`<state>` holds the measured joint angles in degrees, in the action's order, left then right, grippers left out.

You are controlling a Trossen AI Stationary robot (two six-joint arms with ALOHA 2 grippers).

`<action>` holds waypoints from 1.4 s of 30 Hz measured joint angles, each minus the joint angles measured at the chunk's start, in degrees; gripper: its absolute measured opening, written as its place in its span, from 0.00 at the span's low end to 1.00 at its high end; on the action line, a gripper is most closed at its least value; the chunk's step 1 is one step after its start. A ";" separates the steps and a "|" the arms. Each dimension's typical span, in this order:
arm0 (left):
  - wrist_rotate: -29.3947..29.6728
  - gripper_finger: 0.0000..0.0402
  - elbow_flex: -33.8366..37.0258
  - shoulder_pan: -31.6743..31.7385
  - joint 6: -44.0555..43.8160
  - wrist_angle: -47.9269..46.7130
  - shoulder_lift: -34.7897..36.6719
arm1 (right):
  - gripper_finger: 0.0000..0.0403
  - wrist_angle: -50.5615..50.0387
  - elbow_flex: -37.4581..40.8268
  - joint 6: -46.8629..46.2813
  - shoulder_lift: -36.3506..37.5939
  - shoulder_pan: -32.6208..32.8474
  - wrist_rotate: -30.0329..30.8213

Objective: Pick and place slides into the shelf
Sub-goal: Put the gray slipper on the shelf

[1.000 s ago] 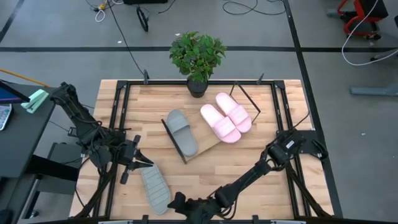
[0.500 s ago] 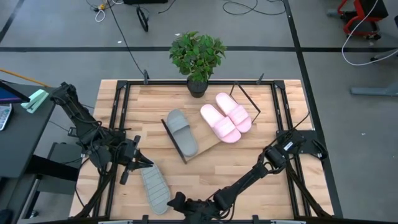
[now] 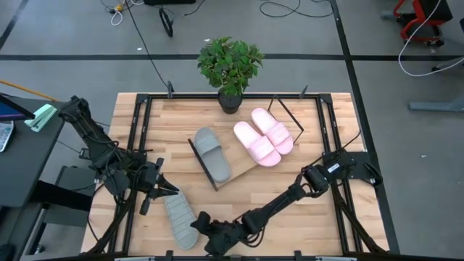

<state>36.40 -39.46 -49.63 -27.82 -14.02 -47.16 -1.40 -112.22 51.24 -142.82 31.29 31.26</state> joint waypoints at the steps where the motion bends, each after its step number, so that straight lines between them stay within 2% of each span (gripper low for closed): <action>1: 0.00 0.12 0.00 0.00 0.00 -0.01 0.00 | 0.70 -0.02 0.00 0.13 0.00 -0.33 -0.42; 11: 0.00 0.11 0.00 0.00 0.44 -0.02 0.00 | 0.70 0.11 0.00 1.25 0.00 -2.66 -7.70; 17: 0.00 0.11 0.00 0.00 0.49 0.00 0.00 | 0.65 0.36 0.00 -3.73 -0.21 -3.88 -15.36; 21: 0.00 0.10 0.00 0.00 0.57 0.00 0.00 | 0.61 0.66 0.09 -3.84 -0.99 -4.28 -19.15; 31: 0.00 0.11 0.00 0.00 0.55 0.07 -0.04 | 0.53 0.92 0.09 -3.81 -1.79 -4.47 -19.35; 35: 0.00 0.11 0.00 0.00 0.45 0.07 -0.04 | 0.42 1.58 0.09 -6.79 -1.78 -4.57 -19.06; 41: 0.00 0.09 0.00 0.00 0.42 0.09 -0.04 | 0.14 2.73 0.00 -10.76 -1.73 -4.52 -15.87; 42: 0.00 0.09 0.00 0.00 0.42 0.09 -0.04 | 0.12 2.41 0.00 -10.70 -1.48 -4.41 -15.00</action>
<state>36.40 -39.46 -49.63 -27.40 -13.93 -47.20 1.01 -112.22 40.54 -144.31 26.88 16.27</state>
